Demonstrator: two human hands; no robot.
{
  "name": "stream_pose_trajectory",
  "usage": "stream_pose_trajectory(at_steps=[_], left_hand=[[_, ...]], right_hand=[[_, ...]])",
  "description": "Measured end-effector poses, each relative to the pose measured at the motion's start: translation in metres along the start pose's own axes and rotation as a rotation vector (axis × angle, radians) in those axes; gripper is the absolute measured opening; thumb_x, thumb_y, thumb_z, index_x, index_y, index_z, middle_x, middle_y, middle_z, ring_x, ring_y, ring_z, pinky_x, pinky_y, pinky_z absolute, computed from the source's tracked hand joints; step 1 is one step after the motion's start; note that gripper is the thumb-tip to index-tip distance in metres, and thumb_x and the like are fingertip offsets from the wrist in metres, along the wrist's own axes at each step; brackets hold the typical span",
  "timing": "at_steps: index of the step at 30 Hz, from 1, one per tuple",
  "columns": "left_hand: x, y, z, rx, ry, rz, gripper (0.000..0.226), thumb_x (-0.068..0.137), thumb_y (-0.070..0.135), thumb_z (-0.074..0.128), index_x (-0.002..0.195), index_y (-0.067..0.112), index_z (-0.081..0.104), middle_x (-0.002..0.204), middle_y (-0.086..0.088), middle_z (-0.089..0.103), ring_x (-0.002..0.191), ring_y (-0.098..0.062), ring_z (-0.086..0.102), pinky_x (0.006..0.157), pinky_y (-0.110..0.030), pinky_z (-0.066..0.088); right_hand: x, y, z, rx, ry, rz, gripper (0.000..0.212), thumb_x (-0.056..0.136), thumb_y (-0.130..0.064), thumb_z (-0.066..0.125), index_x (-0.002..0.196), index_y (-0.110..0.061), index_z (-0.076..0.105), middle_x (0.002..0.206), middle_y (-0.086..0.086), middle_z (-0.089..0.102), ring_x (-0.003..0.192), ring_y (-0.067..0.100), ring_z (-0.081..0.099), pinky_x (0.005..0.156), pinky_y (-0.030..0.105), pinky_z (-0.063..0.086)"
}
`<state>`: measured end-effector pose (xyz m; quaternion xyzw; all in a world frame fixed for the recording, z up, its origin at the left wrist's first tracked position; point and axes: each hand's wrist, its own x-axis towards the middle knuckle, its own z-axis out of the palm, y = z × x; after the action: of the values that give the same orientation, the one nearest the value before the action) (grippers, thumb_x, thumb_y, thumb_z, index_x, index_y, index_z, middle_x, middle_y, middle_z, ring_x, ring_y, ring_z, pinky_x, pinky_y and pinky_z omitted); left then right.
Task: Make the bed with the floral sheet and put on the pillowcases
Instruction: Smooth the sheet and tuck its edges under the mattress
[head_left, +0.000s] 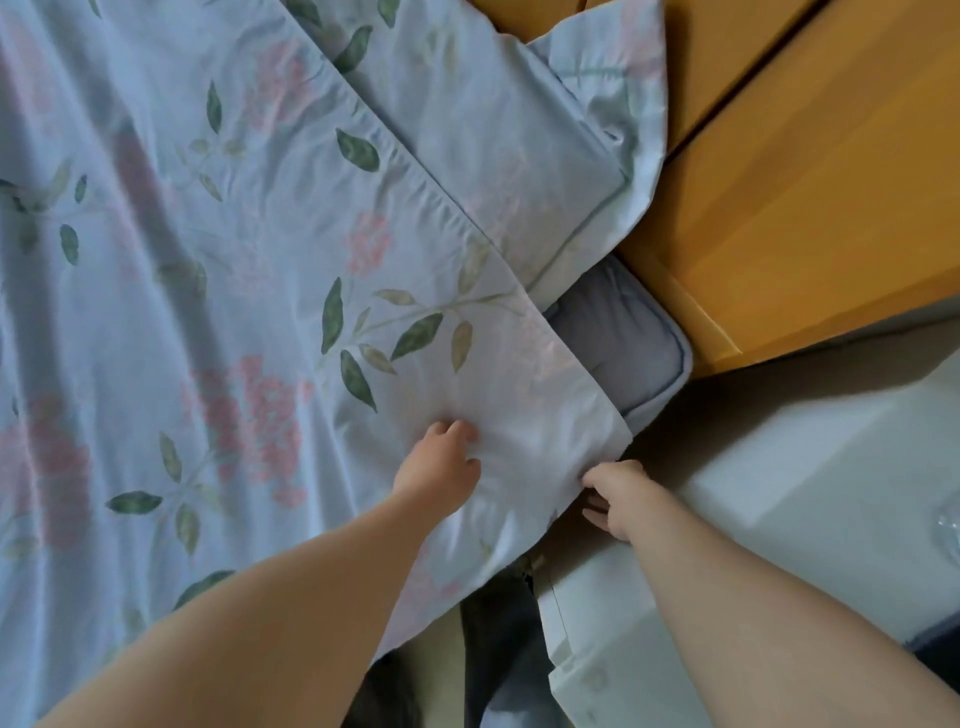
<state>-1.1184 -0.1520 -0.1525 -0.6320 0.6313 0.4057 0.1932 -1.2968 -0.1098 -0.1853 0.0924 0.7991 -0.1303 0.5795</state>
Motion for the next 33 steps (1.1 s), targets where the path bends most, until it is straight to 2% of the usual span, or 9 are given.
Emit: stream_pose_trajectory(at_steps=[3, 6, 11, 14, 17, 20, 24, 28, 33], left_hand=[[0.002, 0.001, 0.005, -0.013, 0.03, -0.023, 0.037, 0.092, 0.018, 0.045, 0.129, 0.019, 0.046, 0.13, -0.006, 0.043, 0.116, -0.026, 0.049, 0.091, -0.032, 0.045], [0.004, 0.006, 0.004, -0.016, 0.036, -0.057, 0.033, 0.091, 0.019, 0.045, 0.124, 0.019, 0.048, 0.127, -0.006, 0.044, 0.111, -0.027, 0.051, 0.087, -0.033, 0.045], [0.007, 0.024, 0.001, -0.026, 0.028, -0.018, 0.029, 0.091, 0.018, 0.045, 0.119, 0.017, 0.053, 0.125, -0.006, 0.05, 0.11, -0.026, 0.052, 0.087, -0.029, 0.043], [0.006, 0.031, 0.001, -0.039, 0.018, -0.018, 0.03, 0.091, 0.018, 0.045, 0.12, 0.016, 0.052, 0.125, -0.006, 0.05, 0.11, -0.025, 0.052, 0.085, -0.028, 0.041], [0.004, 0.03, 0.0, -0.038, 0.009, -0.032, 0.03, 0.092, 0.019, 0.045, 0.122, 0.017, 0.051, 0.126, -0.005, 0.049, 0.112, -0.024, 0.051, 0.085, -0.027, 0.041], [0.003, 0.031, -0.004, -0.041, 0.005, -0.037, 0.031, 0.093, 0.018, 0.046, 0.124, 0.016, 0.051, 0.128, -0.006, 0.049, 0.115, -0.024, 0.05, 0.087, -0.027, 0.041], [0.001, 0.037, -0.01, -0.071, 0.042, -0.038, 0.032, 0.093, 0.019, 0.046, 0.125, 0.016, 0.049, 0.132, -0.006, 0.047, 0.115, -0.024, 0.05, 0.089, -0.029, 0.042], [-0.006, 0.038, -0.016, -0.104, 0.083, -0.032, 0.034, 0.094, 0.019, 0.045, 0.128, 0.018, 0.046, 0.137, -0.005, 0.044, 0.115, -0.023, 0.052, 0.087, -0.029, 0.043], [-0.025, 0.031, -0.035, -0.129, 0.118, -0.068, 0.041, 0.096, 0.019, 0.045, 0.136, 0.02, 0.039, 0.141, -0.006, 0.038, 0.116, -0.022, 0.052, 0.075, -0.025, 0.04]], right_hand=[[-0.001, 0.0, -0.001, 0.037, -0.095, 0.09, 0.016, 0.089, -0.001, 0.058, 0.104, -0.005, 0.055, 0.084, 0.012, 0.057, 0.073, 0.018, 0.055, 0.055, 0.024, 0.046], [0.004, 0.002, -0.004, 0.138, 0.003, 0.1, 0.016, 0.086, 0.002, 0.061, 0.1, -0.001, 0.055, 0.073, 0.01, 0.051, 0.058, 0.016, 0.048, 0.042, 0.02, 0.045], [0.009, -0.013, -0.016, 0.246, 0.173, 0.001, 0.028, 0.089, 0.009, 0.052, 0.118, 0.007, 0.054, 0.076, 0.015, 0.056, 0.055, 0.02, 0.05, 0.081, 0.038, 0.057], [0.011, -0.018, -0.017, 0.248, 0.255, -0.033, 0.032, 0.088, 0.009, 0.047, 0.119, 0.009, 0.052, 0.089, 0.022, 0.061, 0.073, 0.032, 0.057, 0.092, 0.046, 0.052], [0.005, -0.021, -0.016, 0.229, 0.285, -0.047, 0.041, 0.088, 0.003, 0.049, 0.129, -0.001, 0.045, 0.127, 0.019, 0.053, 0.109, 0.037, 0.055, 0.091, 0.042, 0.048], [0.001, -0.031, -0.028, 0.303, 0.289, -0.056, 0.057, 0.084, -0.006, 0.056, 0.137, -0.005, 0.036, 0.122, 0.01, 0.051, 0.096, 0.029, 0.05, 0.076, 0.036, 0.046], [-0.012, -0.045, -0.036, 0.28, 0.504, -0.17, 0.049, 0.091, -0.01, 0.053, 0.136, -0.005, 0.035, 0.141, 0.019, 0.043, 0.122, 0.036, 0.051, 0.097, 0.043, 0.046], [-0.039, -0.051, -0.005, 0.102, 0.223, -0.335, 0.032, 0.091, -0.019, 0.055, 0.121, -0.008, 0.053, 0.118, 0.009, 0.06, 0.11, 0.031, 0.059, 0.091, 0.04, 0.05], [-0.063, -0.053, 0.008, -0.06, 0.283, -0.312, 0.059, 0.092, -0.02, 0.052, 0.146, -0.021, 0.027, 0.152, 0.009, 0.025, 0.135, 0.035, 0.034, 0.107, 0.046, 0.039]])
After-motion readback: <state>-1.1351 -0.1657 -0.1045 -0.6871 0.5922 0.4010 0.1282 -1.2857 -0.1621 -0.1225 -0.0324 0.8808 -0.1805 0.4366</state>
